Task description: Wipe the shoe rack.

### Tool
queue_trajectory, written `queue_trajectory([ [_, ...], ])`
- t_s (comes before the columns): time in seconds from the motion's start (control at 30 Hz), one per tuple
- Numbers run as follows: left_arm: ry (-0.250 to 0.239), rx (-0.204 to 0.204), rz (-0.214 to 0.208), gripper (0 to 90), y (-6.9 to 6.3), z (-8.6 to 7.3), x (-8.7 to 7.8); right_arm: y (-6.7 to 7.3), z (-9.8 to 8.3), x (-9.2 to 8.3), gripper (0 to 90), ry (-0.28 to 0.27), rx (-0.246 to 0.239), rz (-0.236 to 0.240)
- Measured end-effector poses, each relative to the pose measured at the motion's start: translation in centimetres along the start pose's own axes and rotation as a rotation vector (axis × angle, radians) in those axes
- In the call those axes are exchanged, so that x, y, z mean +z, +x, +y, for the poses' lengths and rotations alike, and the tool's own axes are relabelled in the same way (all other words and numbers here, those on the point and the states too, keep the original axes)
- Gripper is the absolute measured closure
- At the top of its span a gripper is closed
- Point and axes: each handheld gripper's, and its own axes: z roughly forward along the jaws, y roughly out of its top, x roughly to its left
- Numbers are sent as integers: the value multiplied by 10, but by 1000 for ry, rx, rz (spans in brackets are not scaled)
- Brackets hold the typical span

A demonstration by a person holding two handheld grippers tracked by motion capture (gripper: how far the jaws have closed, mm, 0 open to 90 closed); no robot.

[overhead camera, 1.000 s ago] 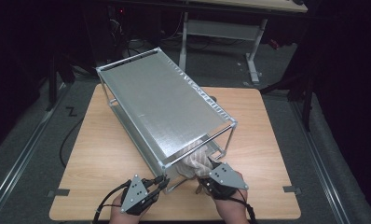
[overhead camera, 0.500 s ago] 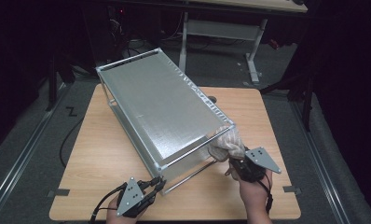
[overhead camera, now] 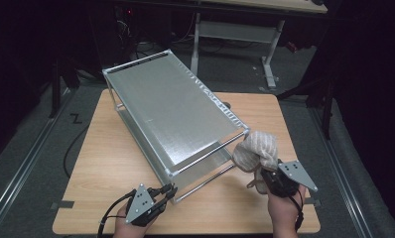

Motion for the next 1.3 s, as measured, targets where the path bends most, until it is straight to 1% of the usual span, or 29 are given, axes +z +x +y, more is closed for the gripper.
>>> queue_trajectory([
  [0.03,-1,-2,-2,788,0,0,1,-3,-1,-3,697,-1,9,-10],
  [0.17,-3,-10,-9,788,0,1,6,-10,-4,-9,697,5,14,-37],
  [0.27,-2,-5,-8,789,0,2,7,-11,-4,-10,697,1,17,-32],
  [0.33,3,-5,-7,789,-1,1,5,-10,-3,-10,696,-1,21,-26],
  [0.47,1,-1,-9,789,-3,0,1,-3,1,-6,695,-14,10,-4],
  [0.53,1,-2,-11,789,-4,0,-1,1,1,-2,695,-12,4,4],
  [0.6,1,3,-14,789,-6,-1,-4,4,0,3,695,1,-5,14],
  [0.7,3,5,-13,788,-6,-1,-7,8,-6,15,695,37,-9,25],
  [0.8,4,8,-15,788,-5,-2,-8,11,-13,25,696,72,-22,27],
  [0.93,3,10,-17,788,-4,-2,-8,13,-26,37,696,143,-38,33],
  [0.97,4,12,-17,788,-4,-1,-8,13,-30,40,696,164,-47,30],
  [1.07,3,10,-18,788,-3,-1,-6,13,-39,46,696,207,-48,34],
  [1.1,3,13,-18,788,-3,-1,-6,13,-43,48,696,226,-58,32],
  [1.17,2,11,-20,788,-2,0,-4,12,-48,51,696,259,-61,34],
  [1.3,1,10,-27,788,-2,1,-1,10,-62,59,696,337,-67,41],
])
